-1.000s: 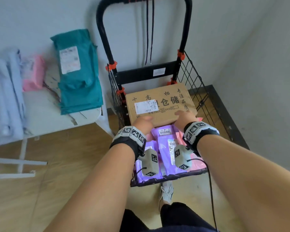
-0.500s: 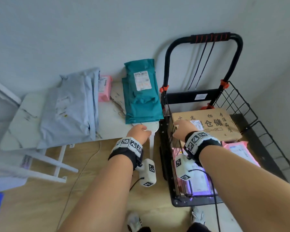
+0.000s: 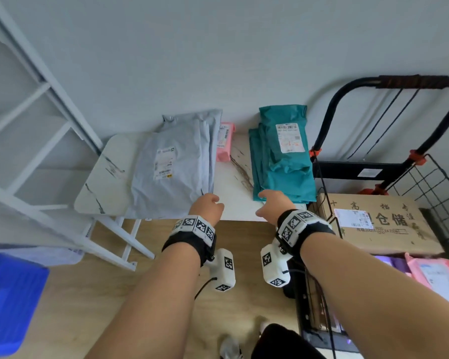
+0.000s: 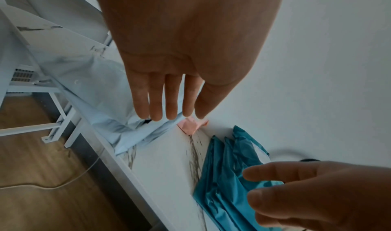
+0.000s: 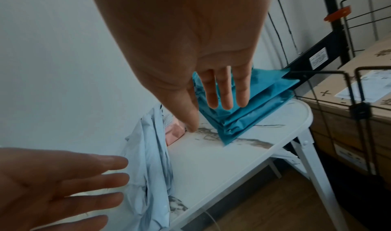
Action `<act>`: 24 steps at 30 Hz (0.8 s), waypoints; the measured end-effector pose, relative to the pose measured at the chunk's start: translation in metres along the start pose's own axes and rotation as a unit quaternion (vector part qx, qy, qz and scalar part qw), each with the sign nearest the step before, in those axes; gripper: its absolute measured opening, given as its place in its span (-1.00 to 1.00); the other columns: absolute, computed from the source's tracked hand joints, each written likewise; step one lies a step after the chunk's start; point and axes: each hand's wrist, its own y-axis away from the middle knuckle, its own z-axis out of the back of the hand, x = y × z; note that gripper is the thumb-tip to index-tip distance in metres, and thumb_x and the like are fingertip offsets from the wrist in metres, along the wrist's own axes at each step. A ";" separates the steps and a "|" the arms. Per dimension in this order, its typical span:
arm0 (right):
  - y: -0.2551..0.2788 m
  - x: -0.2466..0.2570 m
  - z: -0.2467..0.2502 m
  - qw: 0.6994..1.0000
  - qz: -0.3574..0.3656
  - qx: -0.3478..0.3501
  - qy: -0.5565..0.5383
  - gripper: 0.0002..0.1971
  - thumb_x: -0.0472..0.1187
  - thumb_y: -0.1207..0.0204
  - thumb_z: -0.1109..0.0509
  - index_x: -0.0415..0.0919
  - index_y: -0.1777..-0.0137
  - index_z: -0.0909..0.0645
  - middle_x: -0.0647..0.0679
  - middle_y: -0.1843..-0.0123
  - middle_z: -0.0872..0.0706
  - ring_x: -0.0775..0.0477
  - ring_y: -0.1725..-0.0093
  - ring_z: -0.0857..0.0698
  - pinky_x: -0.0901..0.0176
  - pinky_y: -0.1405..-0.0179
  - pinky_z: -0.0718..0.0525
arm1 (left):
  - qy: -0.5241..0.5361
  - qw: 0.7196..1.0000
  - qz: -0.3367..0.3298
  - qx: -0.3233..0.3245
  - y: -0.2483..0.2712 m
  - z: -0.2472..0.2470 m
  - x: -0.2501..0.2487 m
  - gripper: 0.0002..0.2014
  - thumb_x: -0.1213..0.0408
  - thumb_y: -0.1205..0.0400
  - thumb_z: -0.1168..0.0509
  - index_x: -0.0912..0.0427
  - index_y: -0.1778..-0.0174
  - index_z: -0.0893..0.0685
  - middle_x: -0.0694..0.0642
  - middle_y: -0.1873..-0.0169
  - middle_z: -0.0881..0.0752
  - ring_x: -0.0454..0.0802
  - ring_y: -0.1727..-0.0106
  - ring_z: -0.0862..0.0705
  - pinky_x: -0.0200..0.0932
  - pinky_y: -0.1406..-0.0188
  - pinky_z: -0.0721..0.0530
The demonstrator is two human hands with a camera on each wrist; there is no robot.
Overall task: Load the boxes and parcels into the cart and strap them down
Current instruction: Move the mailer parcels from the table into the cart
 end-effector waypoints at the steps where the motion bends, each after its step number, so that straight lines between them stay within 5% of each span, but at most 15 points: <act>1: -0.006 0.006 -0.002 1.000 0.004 0.002 0.003 -0.45 -0.31 -0.47 -0.33 -0.12 -0.50 -0.43 -0.22 -0.41 -0.50 -0.21 -0.25 -0.61 0.05 -0.15 -0.62 | -0.008 1.000 -0.002 -0.004 -0.005 0.004 0.003 -0.62 0.25 -0.66 -0.14 0.20 -0.39 -0.58 0.15 -0.41 -0.55 0.12 -0.35 -0.57 -0.11 -0.25 -0.50; 13: -0.124 0.081 0.007 0.998 0.040 0.045 -0.030 -0.38 -0.17 -0.57 -0.37 -0.17 -0.61 -0.28 -0.16 -0.47 -0.53 -0.17 -0.36 -0.58 0.09 -0.20 -0.56 | 0.036 0.996 0.076 -0.025 -0.092 0.059 0.018 -0.61 0.30 -0.70 -0.13 0.18 -0.47 -0.48 0.16 -0.44 -0.52 0.14 -0.41 -0.52 -0.13 -0.33 -0.45; 16: -0.150 0.096 0.006 0.997 0.044 0.053 -0.032 -0.39 -0.15 -0.57 -0.38 -0.15 -0.59 -0.29 -0.13 -0.35 -0.62 -0.10 -0.15 -0.65 0.18 0.07 -0.59 | 0.058 0.992 0.108 -0.022 -0.110 0.066 0.023 -0.59 0.27 -0.69 -0.14 0.12 -0.49 -0.46 0.14 -0.47 -0.48 0.14 -0.42 -0.51 -0.11 -0.38 -0.45; 20: -0.178 0.105 -0.011 0.997 0.051 0.054 -0.027 -0.32 -0.19 -0.55 -0.38 -0.03 -0.61 -0.14 0.01 0.06 -0.64 0.08 0.30 -0.64 0.32 0.54 -0.48 | 0.065 0.989 0.129 -0.040 -0.130 0.071 0.031 -0.53 0.29 -0.65 -0.18 0.09 -0.52 -0.43 0.16 -0.52 -0.40 0.13 -0.49 -0.43 -0.11 -0.43 -0.39; 24: -0.194 0.120 -0.028 0.995 0.020 0.086 -0.051 -0.36 -0.33 -0.51 -0.26 -0.14 -0.60 -0.20 -0.12 -0.06 -0.63 -0.08 0.12 -0.67 0.14 0.24 -0.64 | 0.049 0.994 0.094 -0.040 -0.150 0.078 0.036 -0.52 0.36 -0.65 -0.18 0.19 -0.54 -0.41 0.18 -0.51 -0.43 0.12 -0.53 -0.37 -0.08 -0.53 -0.27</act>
